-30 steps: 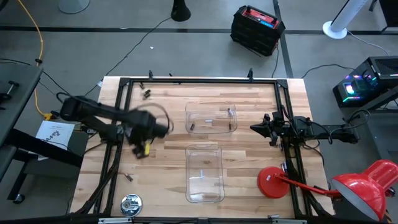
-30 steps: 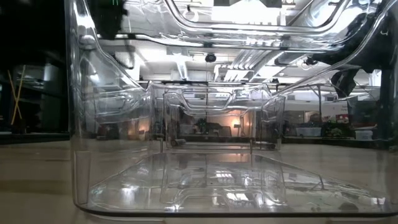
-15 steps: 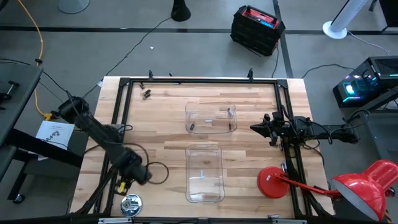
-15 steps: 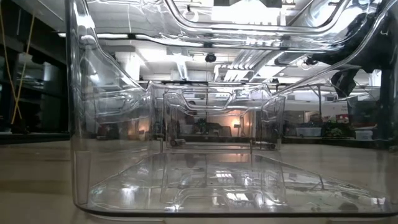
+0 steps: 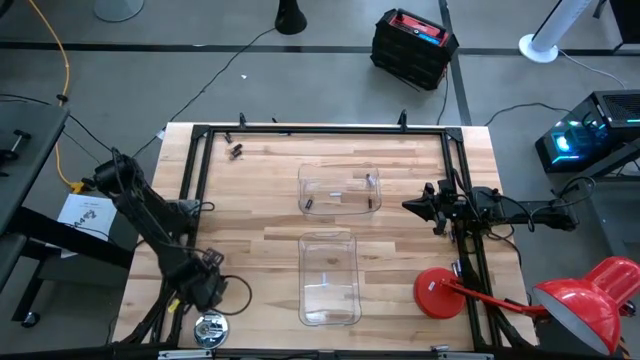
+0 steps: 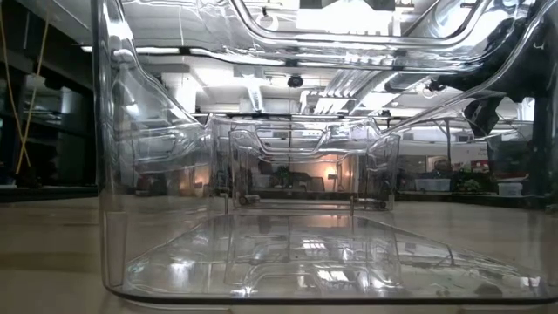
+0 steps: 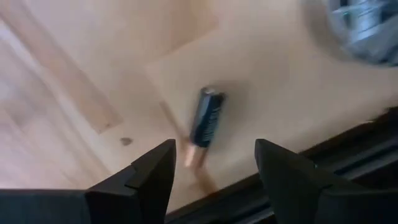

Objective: Sort batteries
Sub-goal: Put the black battery into the top transparent bin

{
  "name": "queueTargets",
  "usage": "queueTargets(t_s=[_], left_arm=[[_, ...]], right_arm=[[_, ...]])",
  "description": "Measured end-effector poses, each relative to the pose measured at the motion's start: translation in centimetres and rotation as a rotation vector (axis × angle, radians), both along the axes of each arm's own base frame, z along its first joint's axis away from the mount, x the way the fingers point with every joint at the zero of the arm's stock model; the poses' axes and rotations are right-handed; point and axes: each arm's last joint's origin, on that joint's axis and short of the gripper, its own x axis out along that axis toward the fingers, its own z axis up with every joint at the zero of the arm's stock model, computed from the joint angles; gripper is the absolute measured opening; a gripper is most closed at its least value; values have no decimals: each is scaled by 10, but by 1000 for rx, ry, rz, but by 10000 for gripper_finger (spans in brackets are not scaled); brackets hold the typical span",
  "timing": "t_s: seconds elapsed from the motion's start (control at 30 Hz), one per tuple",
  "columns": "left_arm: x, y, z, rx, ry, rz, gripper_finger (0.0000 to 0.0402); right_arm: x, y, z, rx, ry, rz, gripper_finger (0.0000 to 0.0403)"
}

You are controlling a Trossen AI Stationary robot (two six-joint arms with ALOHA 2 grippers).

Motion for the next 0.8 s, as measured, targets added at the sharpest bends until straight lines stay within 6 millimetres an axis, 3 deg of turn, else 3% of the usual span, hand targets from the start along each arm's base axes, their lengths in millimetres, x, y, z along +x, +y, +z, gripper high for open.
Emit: queueTargets(t_s=[0.37,0.47,0.6,0.8], left_arm=[[-2,6,-24,-43,-84,-19,202],[-2,9,-26,-5,-75,-7,152],[0,9,-25,2,-86,2,32],[27,18,-8,134,-236,145,32]], right_arm=[[0,0,0,0,0,0,0],[0,0,0,0,0,0,0],[0,0,0,0,0,0,0],[0,0,0,0,0,0,0]])
